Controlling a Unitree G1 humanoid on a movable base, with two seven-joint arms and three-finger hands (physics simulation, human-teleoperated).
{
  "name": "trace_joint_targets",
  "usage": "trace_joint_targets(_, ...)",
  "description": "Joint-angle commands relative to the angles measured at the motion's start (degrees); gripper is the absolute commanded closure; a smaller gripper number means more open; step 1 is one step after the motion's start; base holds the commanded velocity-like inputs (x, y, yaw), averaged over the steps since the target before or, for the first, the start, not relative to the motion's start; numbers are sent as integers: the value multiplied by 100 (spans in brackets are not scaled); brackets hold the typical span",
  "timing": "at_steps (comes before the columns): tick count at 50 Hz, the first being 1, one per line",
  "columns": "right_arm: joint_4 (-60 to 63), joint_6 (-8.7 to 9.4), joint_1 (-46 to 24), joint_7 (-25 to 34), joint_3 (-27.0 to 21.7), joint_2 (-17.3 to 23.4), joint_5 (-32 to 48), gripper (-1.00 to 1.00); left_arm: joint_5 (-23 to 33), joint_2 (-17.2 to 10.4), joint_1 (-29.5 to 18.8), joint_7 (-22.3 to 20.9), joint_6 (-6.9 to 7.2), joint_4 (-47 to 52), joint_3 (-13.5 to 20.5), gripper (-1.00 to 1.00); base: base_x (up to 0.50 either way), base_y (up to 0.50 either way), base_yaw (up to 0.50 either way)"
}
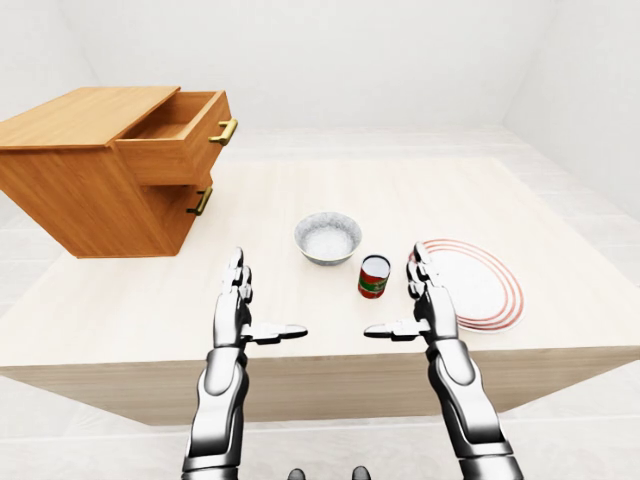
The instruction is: Put the bowl on the plate.
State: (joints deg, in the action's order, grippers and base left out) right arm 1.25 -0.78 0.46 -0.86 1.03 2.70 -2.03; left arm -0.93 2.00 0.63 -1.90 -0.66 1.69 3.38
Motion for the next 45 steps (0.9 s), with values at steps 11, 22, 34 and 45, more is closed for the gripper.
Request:
trace_joint_targets(11, 123, 382, -168, 222, -418, 25, -207, -100, 64, -273, -10, -68, 249, 241, -15, -100, 0, 0, 0)
trace_joint_targets(22, 1340, 578, 12, 363, -581, 11, -192, -100, -109, -361, 322, -151, 566, 1770, 30, -100, 0, 0, 0)
trace_joint_targets(34, 1610, 578, 76, 547, -675, -15, -204, -100, -274, -348, 481, -337, 566, 2538, 110, -100, 0, -27, 0)
trace_joint_targets(45, 1770, 578, -14, 536, -761, 2, -195, -100, -431, -353, 551, -484, 566, 2964, 225, -100, 0, -50, 0)
